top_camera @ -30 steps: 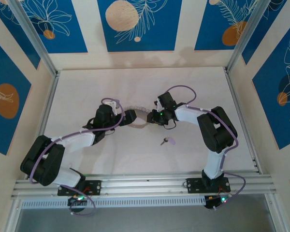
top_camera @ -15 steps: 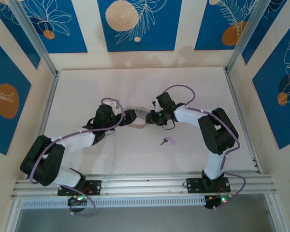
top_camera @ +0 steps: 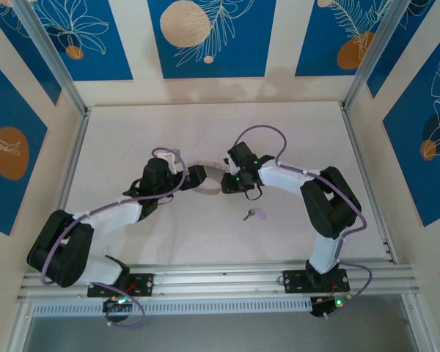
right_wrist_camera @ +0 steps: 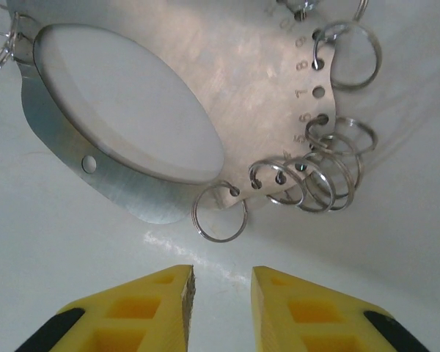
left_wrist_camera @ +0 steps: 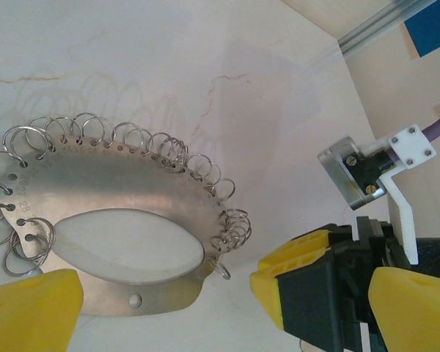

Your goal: Put the keys on the keyring

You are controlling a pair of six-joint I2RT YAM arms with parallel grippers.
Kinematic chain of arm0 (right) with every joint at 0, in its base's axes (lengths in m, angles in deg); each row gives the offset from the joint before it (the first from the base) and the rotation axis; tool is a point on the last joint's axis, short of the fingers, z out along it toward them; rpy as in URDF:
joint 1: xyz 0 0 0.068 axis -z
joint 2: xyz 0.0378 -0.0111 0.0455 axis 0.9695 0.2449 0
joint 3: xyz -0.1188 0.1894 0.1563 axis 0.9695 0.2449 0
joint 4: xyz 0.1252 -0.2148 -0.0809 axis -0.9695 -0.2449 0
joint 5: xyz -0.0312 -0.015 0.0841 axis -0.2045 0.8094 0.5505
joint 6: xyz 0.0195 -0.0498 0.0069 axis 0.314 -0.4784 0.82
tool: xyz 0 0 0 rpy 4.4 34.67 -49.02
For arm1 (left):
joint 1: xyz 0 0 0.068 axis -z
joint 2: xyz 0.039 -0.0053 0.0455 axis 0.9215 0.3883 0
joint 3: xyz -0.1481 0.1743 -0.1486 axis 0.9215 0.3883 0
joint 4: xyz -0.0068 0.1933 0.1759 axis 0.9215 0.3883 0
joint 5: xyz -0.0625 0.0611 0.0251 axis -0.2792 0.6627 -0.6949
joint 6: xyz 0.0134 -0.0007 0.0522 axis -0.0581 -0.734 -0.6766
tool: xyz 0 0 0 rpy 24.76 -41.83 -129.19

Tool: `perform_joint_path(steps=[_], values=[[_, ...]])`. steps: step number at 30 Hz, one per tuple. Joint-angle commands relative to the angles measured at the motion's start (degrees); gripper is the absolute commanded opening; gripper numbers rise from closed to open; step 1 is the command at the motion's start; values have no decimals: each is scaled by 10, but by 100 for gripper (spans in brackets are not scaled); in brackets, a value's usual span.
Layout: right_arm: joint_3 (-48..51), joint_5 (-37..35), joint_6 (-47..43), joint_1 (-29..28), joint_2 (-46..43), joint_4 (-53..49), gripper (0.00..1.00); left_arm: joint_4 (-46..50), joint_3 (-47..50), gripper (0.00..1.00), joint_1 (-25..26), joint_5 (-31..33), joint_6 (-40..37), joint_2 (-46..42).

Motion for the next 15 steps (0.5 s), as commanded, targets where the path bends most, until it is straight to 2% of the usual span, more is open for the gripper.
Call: perform_joint_path(steps=[1,15], values=[[-29,-46,-50,-15,18,-27,29,20,-12,100,-6,9,-13,-14],[-72,-128,-119,-68,71,-36,36,52,-7,100,-36,14,-28,-50]])
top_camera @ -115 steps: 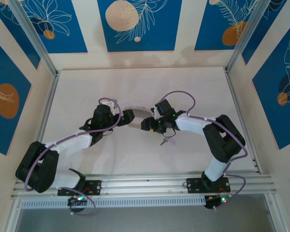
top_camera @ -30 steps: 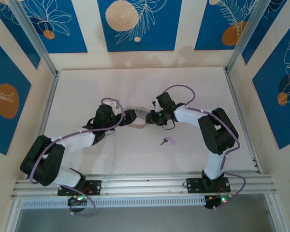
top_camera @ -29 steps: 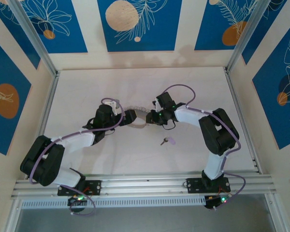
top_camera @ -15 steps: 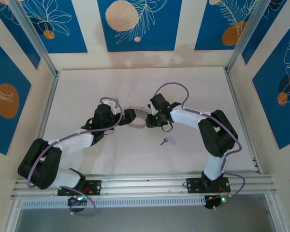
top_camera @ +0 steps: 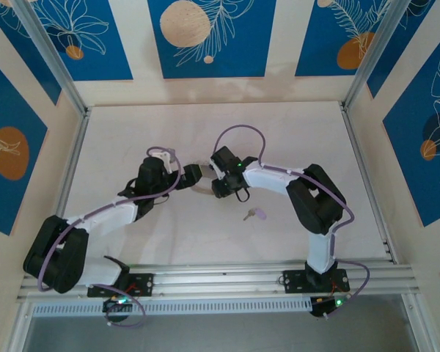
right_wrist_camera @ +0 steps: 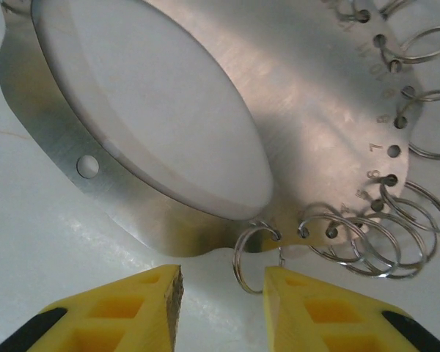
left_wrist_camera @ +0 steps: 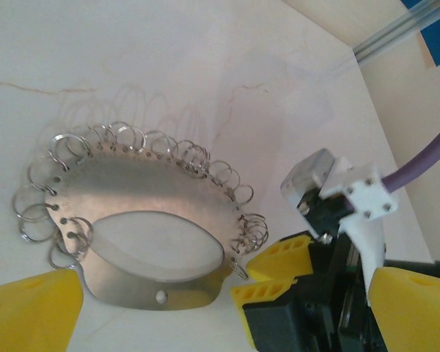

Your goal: Put the keys on the keyring

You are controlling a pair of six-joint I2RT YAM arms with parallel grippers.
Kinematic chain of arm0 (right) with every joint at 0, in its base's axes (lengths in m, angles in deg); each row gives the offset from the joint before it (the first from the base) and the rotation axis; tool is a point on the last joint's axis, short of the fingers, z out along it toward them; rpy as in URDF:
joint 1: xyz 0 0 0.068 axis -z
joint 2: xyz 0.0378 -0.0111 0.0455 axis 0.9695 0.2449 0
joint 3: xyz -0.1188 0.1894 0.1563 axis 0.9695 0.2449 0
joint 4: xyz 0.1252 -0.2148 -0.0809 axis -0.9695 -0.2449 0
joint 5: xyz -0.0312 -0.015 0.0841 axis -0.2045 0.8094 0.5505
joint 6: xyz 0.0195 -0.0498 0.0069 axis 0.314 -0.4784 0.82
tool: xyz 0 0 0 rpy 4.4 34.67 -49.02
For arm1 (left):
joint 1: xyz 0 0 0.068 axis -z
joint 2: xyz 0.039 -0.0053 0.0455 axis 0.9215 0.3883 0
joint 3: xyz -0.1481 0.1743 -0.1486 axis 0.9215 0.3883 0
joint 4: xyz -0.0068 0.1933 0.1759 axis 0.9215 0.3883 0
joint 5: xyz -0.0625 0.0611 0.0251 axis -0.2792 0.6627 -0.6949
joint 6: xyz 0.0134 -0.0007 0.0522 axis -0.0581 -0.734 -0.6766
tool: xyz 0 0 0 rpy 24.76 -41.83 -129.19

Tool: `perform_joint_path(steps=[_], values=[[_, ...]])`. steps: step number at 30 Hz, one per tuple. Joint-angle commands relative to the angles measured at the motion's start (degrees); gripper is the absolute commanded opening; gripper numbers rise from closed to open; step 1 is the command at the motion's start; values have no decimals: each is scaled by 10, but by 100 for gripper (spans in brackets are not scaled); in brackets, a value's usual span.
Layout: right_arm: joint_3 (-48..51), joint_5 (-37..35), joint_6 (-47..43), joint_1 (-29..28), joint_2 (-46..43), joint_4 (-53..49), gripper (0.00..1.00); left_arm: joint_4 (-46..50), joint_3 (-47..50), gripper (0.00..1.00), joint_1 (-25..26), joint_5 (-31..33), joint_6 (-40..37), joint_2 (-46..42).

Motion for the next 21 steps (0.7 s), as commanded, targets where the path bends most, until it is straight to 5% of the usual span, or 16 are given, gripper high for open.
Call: perform_joint_path(steps=[1,21], values=[[-18,-38,-24,-8,14,-12,36,16,-6,100,-13,7,-17,-25],[-35,-106,-29,-7,33,-3,28,6,8,100,-21,5,-11,-33]])
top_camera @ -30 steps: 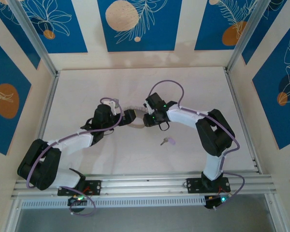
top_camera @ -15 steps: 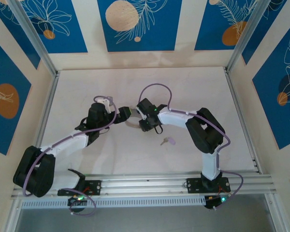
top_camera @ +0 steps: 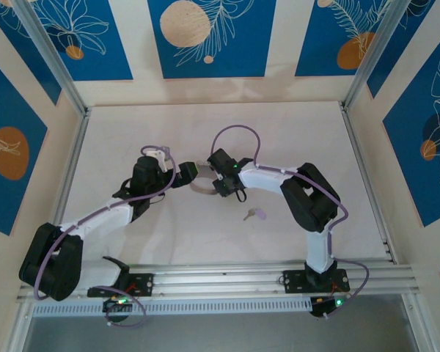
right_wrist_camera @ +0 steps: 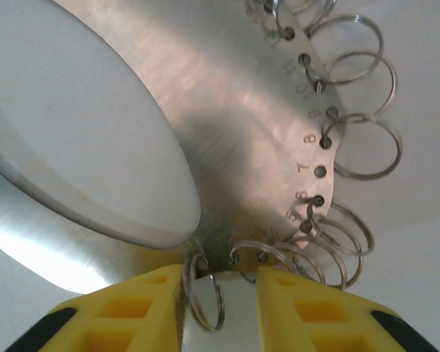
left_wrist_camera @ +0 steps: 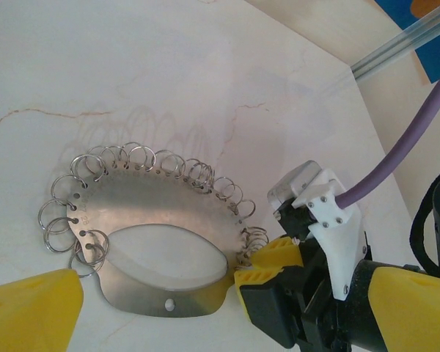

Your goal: Put the keys on the keyring

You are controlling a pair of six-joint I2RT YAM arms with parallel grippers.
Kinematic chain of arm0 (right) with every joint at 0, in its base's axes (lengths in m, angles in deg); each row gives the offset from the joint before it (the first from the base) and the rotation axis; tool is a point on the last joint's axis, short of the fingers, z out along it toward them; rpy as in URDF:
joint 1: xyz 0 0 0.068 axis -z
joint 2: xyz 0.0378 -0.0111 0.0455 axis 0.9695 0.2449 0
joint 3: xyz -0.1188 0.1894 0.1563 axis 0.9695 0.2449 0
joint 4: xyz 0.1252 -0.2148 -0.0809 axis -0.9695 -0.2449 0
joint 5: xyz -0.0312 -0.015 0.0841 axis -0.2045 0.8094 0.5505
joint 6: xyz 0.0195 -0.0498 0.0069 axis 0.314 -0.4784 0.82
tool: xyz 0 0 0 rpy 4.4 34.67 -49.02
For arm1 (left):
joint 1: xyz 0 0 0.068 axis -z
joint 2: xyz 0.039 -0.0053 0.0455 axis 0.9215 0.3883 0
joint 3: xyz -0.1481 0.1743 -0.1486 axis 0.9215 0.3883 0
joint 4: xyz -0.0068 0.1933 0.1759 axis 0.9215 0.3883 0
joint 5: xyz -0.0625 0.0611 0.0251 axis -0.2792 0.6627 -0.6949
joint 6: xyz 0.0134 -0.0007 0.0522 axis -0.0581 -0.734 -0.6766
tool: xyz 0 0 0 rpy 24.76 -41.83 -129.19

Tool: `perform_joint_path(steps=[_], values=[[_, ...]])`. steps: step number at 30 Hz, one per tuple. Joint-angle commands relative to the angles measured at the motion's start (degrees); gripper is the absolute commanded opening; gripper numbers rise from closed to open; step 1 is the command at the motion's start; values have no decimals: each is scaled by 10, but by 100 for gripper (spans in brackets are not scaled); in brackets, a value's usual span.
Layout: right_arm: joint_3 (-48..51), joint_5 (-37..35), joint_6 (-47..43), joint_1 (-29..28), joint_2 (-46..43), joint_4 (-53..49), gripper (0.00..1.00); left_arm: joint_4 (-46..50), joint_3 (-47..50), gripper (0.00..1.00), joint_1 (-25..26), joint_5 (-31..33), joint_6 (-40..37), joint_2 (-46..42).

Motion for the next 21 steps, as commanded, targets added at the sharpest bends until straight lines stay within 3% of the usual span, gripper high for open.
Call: perform_joint_path(steps=[1,8,21], values=[[-24,-8,-4,1,9,-2,26,-5,5,100,-7,2,-4,-6],[-30,8,-4,4,10,-10,20,-10,8,100,-7,2,-3,-4],[-8,19,6,6,-1,-12,21,-13,10,100,-7,1,-2,-4]])
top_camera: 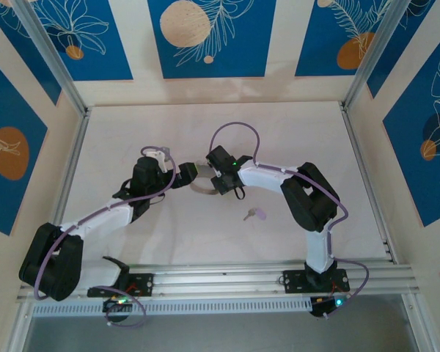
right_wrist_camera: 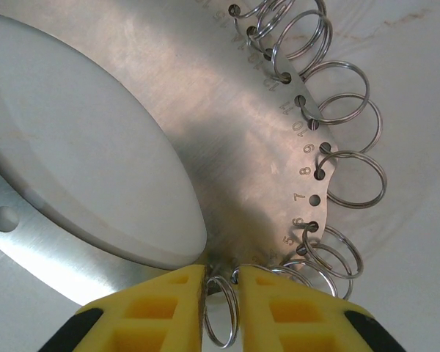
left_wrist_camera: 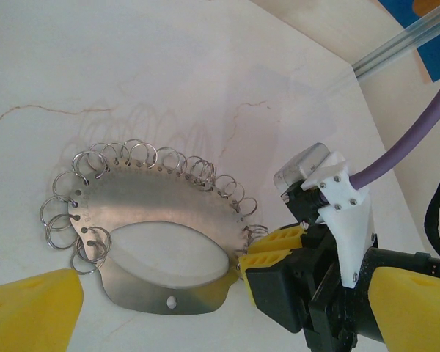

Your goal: Put the keys on the keyring

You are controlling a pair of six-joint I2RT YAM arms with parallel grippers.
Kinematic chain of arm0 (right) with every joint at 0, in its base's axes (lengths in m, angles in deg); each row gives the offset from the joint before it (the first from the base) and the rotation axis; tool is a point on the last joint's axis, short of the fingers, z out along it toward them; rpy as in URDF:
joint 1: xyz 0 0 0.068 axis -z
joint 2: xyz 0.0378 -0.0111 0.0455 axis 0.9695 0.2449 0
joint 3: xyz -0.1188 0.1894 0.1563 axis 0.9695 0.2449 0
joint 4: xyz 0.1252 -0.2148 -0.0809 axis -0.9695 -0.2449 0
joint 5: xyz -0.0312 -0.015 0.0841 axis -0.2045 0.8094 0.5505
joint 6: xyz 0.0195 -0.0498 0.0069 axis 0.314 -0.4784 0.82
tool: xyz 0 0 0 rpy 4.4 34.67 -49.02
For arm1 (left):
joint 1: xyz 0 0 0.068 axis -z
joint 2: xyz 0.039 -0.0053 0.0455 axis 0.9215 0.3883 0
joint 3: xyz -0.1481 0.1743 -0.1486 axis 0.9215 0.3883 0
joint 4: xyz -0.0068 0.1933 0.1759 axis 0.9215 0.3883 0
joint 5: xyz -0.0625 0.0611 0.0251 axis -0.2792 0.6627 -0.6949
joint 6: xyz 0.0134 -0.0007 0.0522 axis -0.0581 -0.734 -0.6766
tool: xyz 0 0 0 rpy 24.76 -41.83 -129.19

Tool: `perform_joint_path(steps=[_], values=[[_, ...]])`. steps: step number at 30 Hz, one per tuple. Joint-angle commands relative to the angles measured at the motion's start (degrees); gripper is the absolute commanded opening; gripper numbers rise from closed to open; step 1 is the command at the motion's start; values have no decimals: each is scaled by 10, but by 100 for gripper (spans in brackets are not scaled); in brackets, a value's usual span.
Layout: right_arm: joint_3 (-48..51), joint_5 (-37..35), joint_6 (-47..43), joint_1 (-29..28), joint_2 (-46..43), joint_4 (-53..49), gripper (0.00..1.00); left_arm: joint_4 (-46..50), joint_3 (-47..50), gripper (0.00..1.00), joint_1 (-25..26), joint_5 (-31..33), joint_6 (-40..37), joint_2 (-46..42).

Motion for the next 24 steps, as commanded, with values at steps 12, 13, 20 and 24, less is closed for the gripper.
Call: perform_joint_path(steps=[12,13,20,24], values=[[23,31,17,10,-8,-8,21,-14,8,100,-7,1,0,-4],[24,34,18,10,-7,-7,21,-14,8,100,-7,1,0,-3],[28,43,23,17,-9,-3,20,-14,8,100,-7,1,1,-3],[28,45,27,20,-12,-1,20,-17,8,100,-7,0,1,-2]])
